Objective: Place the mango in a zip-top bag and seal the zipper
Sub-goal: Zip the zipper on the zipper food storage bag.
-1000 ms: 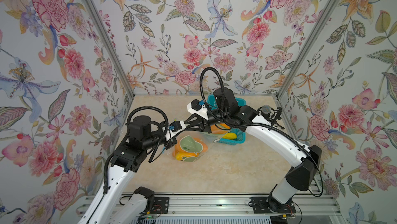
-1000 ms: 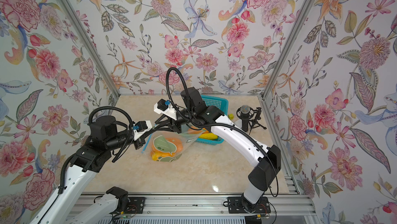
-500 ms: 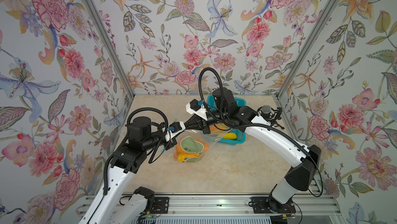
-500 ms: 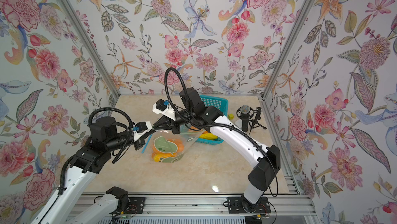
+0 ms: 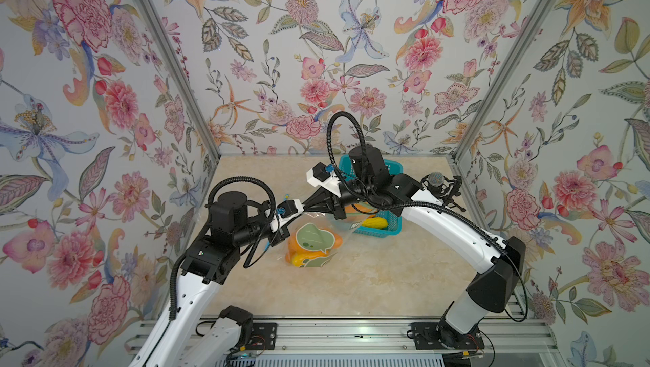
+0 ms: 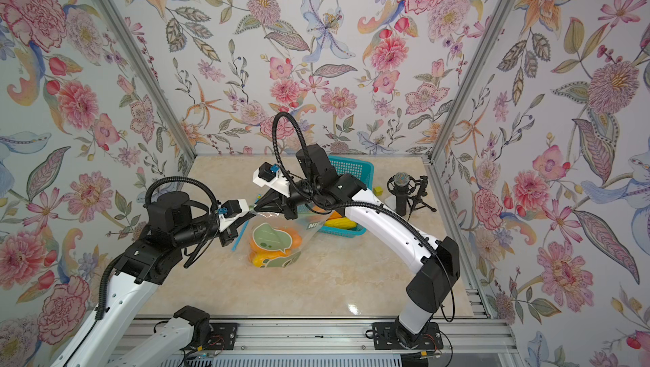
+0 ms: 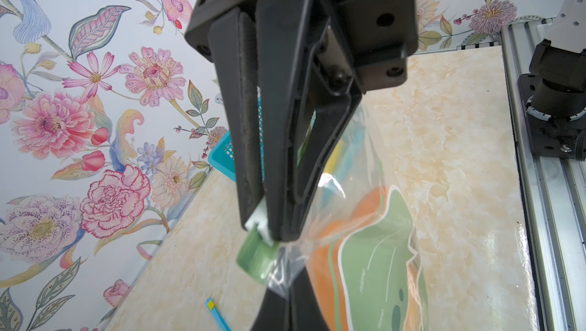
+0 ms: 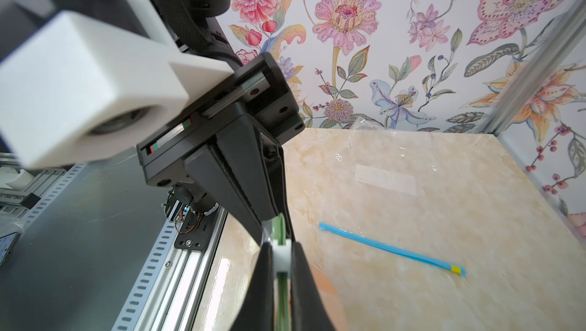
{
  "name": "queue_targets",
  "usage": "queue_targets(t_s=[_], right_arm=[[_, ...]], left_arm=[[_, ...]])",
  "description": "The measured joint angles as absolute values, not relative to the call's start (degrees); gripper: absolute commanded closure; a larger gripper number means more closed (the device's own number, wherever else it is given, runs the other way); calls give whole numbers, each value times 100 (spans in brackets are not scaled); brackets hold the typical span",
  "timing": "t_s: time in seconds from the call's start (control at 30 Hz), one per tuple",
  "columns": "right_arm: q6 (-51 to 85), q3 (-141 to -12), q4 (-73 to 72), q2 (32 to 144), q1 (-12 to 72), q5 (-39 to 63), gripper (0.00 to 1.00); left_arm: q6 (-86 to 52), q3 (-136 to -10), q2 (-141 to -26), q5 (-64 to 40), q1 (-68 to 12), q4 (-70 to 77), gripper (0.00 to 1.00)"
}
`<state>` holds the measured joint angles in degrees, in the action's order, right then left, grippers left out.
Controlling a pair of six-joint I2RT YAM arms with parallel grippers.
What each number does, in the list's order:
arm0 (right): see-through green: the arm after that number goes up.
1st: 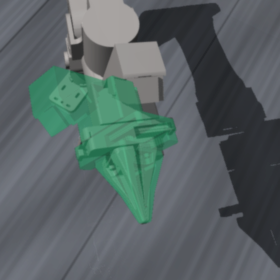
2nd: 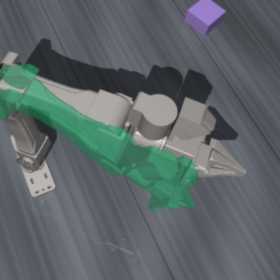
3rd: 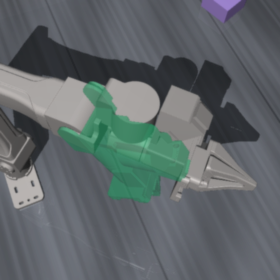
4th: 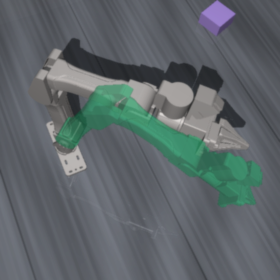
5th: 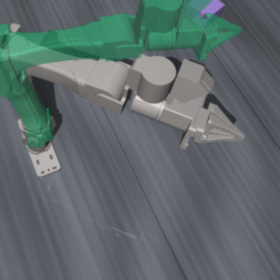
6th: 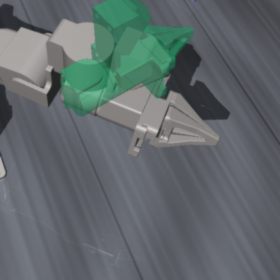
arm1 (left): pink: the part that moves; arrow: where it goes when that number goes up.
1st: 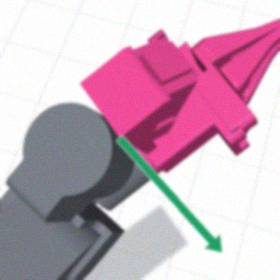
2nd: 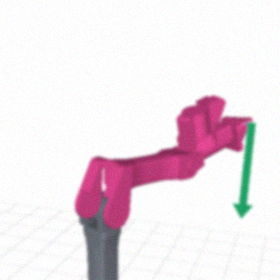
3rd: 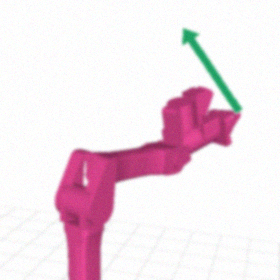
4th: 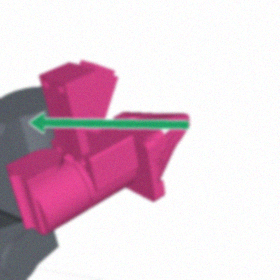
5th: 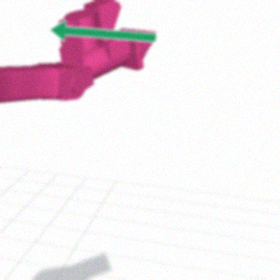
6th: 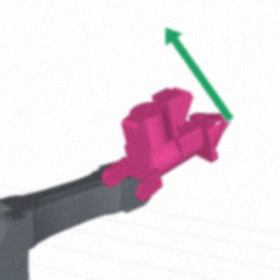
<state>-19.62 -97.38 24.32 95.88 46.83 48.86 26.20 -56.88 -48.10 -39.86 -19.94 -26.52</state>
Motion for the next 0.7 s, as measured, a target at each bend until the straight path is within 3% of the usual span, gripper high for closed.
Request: queue_targets(t_s=[0.17,0.2,0.3,0.37,0.43,0.7], right_arm=[[-1955,-9738,2432,9579,4678,4886,100],[-1955,-9738,2434,9579,4678,4884,100],[-1957,-9738,2434,9579,4676,4849,100],[-1955,-9736,2434,9579,4657,4799,100],[-1955,-9714,2436,9579,4626,4768,100],[-1955,-9664,2438,9579,4604,4733,100]], left_arm=[[2620,-5688,-4810,-3986,-1994,-2635,100],[2620,-5688,-4810,-3981,-1994,-2635,96],[2585,-5675,-4788,-3898,-1994,-2571,70],[2587,-5662,-4731,-3837,-1994,-2521,61],[2539,-5651,-4652,-3815,-1994,-2469,62],[2453,-5631,-4477,-3782,-1994,-2320,82]])
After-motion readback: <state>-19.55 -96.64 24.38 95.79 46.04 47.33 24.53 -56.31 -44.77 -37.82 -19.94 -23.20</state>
